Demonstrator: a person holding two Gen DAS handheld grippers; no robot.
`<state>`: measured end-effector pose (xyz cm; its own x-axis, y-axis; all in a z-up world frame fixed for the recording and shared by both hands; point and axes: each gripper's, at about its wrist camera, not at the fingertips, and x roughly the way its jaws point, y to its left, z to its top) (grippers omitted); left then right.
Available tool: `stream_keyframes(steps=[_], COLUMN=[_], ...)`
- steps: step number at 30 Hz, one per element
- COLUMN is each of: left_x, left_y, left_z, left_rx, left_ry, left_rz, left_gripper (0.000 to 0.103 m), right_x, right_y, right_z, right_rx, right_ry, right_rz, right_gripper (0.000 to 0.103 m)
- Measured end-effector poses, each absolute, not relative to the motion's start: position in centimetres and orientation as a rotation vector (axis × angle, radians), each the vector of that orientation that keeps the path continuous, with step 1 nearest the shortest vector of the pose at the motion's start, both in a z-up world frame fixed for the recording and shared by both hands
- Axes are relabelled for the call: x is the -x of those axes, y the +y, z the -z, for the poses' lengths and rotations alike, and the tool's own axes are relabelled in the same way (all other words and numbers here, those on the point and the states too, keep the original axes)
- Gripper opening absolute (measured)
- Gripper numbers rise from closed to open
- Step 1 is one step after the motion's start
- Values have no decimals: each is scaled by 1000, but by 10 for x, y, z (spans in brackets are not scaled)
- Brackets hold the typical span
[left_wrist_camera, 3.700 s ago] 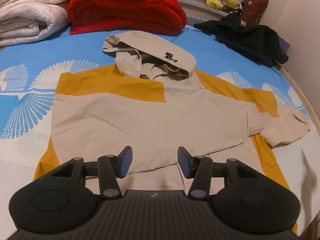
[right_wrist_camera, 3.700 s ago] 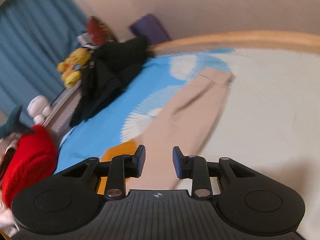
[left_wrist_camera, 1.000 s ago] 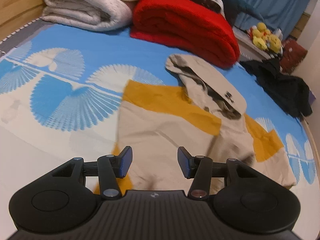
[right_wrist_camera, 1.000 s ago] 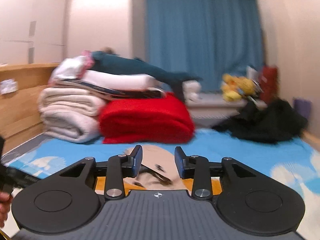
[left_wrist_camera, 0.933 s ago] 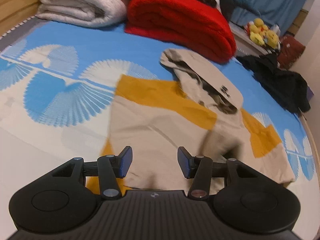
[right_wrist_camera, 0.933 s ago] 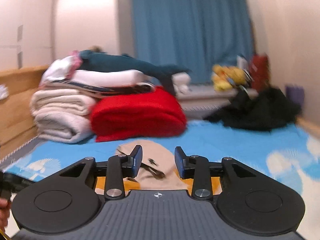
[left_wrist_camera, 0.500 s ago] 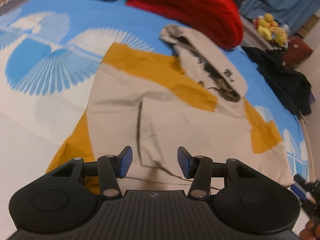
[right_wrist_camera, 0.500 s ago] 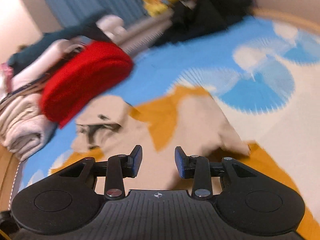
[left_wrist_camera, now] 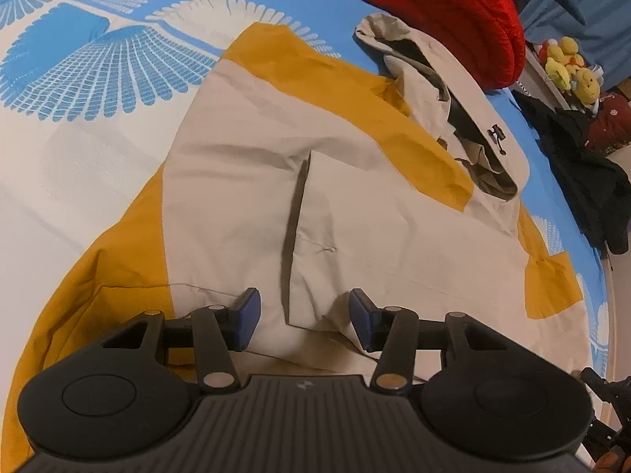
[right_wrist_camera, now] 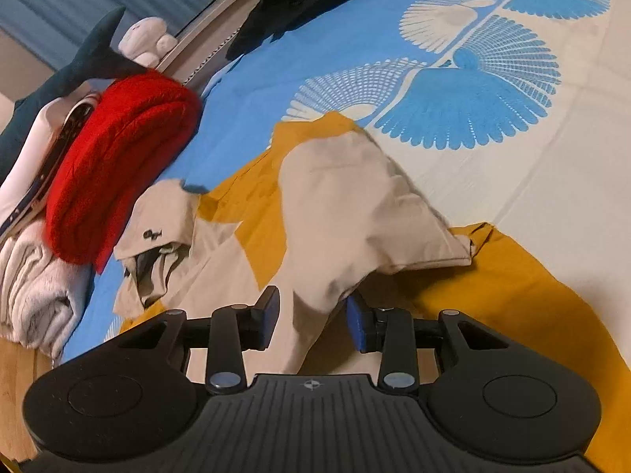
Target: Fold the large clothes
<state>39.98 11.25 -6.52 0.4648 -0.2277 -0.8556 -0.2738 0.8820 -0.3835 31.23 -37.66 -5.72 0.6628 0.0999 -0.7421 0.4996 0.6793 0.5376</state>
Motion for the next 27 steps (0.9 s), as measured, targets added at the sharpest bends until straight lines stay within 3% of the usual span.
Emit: stream_keyframes(steps=[2,3,4,5,11,21,22,25,27], left_x=[-401,-402,-402,-401,-385,-385,-384,-384,-384], left_y=[111,110,110,110,126,143,145,146,146], left_z=[65,64,61,56,-1,20,19,19,20], left_rx=[505,499,484,461,399,475,481,479,497], left_ry=[1102,1099,1092,1069,863,952,948,940,941], left_rz=[-28,-16,-11,-14,-133,-189,-191,-199,-182], left_gripper=[44,17,3,0,0,0,0,0,0], right_x=[-312,-313,-314,-315,-317,-305,-303,-299,-294], right_y=[-381,-383,-385,-388,-395,-405,-406,-407,-407], right_z=[57,57,58,59,62,102,104,105,105], right_rx=[-832,-840,-848,-861,-916,-1049,-1061,-1042,-1007], right_ry=[832,830,828,822,808,954,957,960,981], right_rz=[260,265,271,278,313,424,435,480,549], right_gripper=[39,39,39,39,39,40,34,0,0])
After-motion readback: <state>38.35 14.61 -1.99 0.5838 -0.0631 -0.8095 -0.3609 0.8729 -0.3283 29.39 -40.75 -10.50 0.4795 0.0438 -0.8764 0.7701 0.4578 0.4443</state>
